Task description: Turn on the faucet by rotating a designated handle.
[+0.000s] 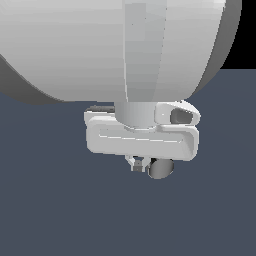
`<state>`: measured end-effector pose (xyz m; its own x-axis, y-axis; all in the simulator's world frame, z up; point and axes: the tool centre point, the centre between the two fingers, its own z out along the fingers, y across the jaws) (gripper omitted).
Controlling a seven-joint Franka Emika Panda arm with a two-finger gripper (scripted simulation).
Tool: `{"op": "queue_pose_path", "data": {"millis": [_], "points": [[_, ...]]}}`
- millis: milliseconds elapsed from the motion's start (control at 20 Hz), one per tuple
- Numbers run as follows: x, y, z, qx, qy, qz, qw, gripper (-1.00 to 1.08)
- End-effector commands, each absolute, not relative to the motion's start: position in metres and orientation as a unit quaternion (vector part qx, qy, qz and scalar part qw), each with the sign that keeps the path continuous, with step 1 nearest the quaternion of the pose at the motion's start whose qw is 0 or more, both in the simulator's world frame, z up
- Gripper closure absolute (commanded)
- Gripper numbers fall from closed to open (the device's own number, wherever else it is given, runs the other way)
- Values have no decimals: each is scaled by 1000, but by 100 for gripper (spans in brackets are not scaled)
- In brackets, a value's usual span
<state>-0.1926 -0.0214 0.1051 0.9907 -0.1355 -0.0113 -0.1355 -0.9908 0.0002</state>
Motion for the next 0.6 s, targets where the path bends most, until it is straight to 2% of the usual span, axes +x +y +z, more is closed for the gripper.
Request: {"op": "queue_pose_path", "data": {"millis": [0,550], "points": [[-185,-42,104,-997,77,0,1,108],[-189,-93,104,-997,77,0,0,108]]}}
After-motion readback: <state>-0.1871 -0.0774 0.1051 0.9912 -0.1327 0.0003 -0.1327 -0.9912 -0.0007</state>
